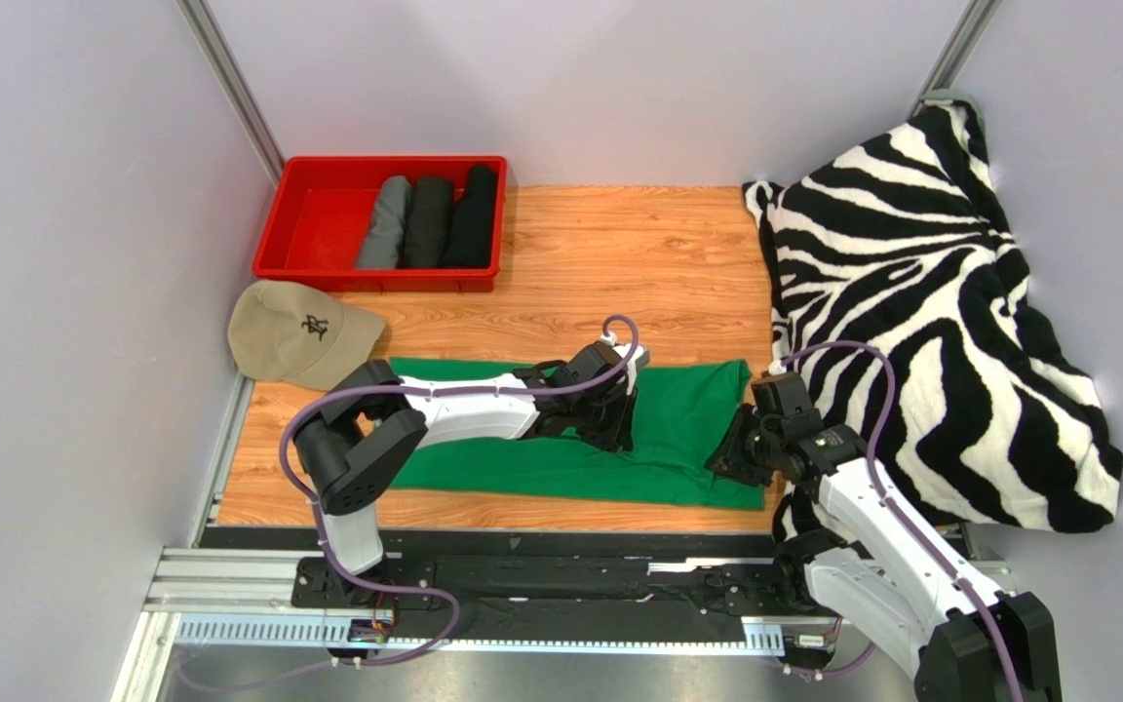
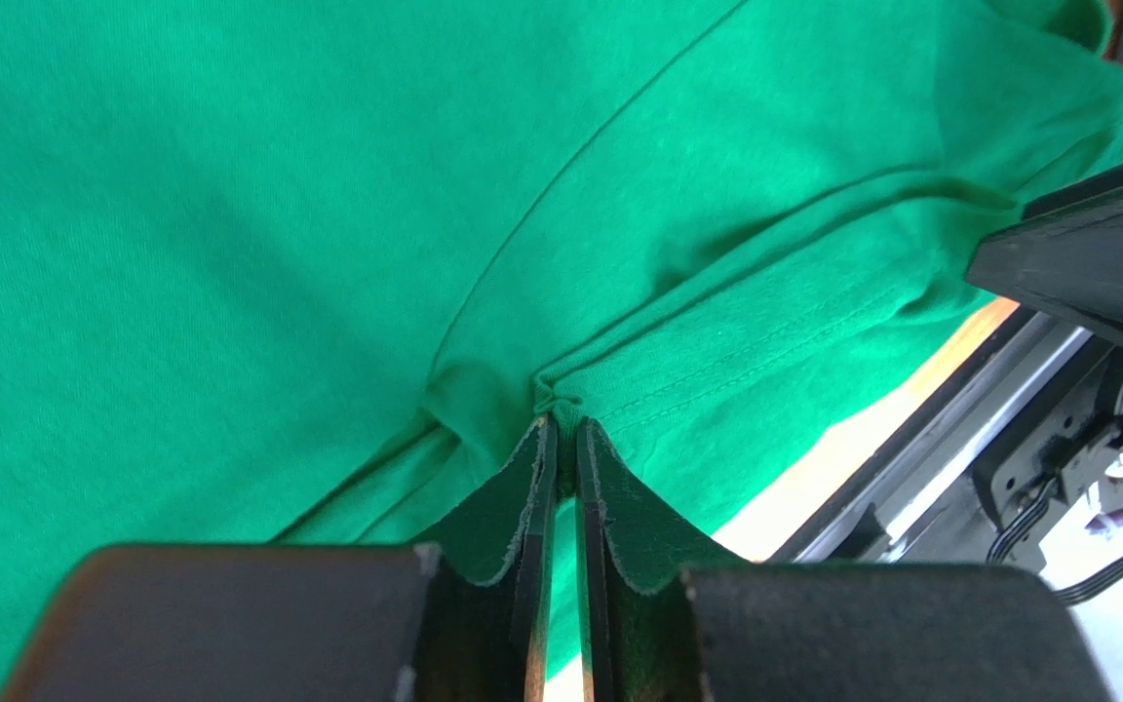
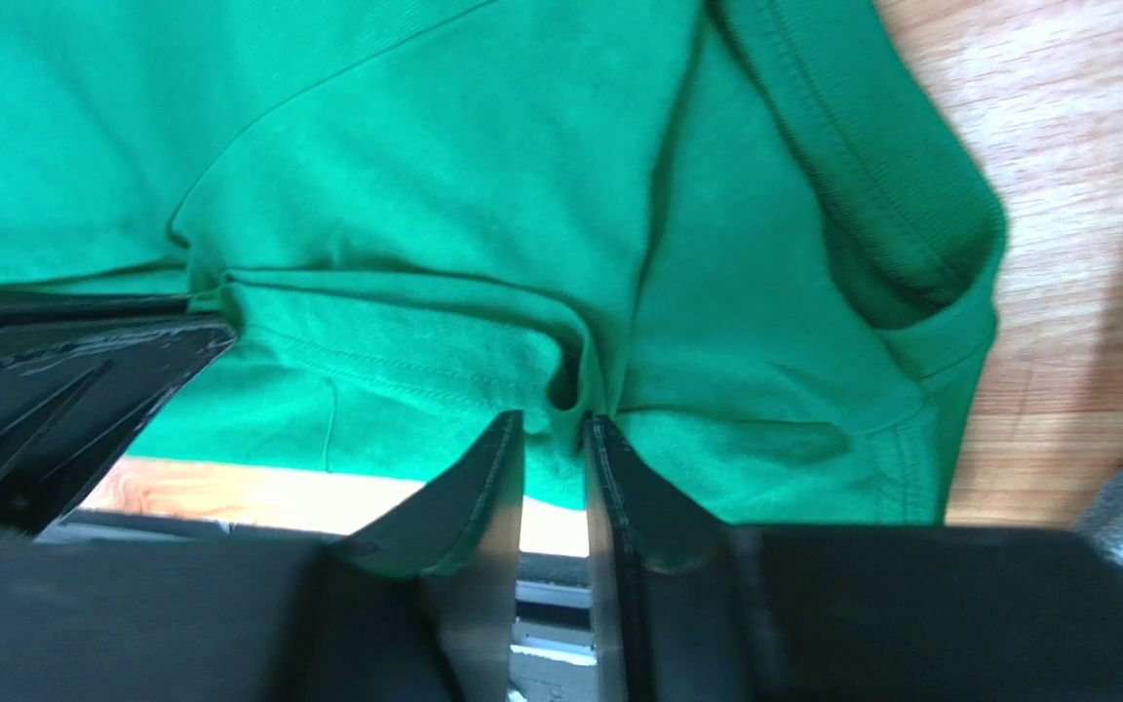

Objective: Roll the t-shirts
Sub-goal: Fold the T-shirt at the center of the board.

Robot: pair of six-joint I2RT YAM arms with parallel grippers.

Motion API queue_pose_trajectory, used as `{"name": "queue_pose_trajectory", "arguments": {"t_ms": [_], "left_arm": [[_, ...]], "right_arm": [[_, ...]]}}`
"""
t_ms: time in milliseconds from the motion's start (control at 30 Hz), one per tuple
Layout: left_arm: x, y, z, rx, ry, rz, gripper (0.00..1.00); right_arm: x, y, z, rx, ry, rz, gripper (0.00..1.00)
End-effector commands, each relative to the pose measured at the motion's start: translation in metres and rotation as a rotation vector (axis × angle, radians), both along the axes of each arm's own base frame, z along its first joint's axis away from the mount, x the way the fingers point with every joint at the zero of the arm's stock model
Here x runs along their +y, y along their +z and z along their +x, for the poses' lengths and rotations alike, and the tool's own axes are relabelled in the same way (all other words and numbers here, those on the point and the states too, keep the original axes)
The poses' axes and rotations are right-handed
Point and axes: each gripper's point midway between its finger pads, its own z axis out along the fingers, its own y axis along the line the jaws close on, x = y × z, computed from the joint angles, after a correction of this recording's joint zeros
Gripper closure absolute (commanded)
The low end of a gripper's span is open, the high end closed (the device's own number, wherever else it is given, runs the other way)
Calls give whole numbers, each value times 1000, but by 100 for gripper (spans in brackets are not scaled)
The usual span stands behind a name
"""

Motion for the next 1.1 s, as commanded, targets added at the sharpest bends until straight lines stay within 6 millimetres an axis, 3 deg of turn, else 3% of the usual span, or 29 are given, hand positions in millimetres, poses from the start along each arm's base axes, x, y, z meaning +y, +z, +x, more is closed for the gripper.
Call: {"name": "queue_pose_trajectory", "arguments": {"t_ms": [0,133,433,533,667,800,1067], "left_arm": [[-6,26,-2,-60,-32,-73,85],[-1,24,-6,-68,-46,-79,86],[5,18,-11,-80,-67,-70,90],[6,17,-11,-83,-69,-67,91],[5,19,-9,-97,-69,-72,91],[3,21,-6,-109,-68,-76,92],[0,24,-1,-118,-51,-79,92]], "right_arm": [[9,11,-1,-30,45,41,72],[9,21,6,-62,38,38,67],[-9,40,50,-127,-63,-106,61],[-11,30,58,-102,-70,-137,62],[-4,6,50,-22,-42,-130,72],[4,1,36,-9,-18,-112,81],[27,3,2,22,67,8,83]]}}
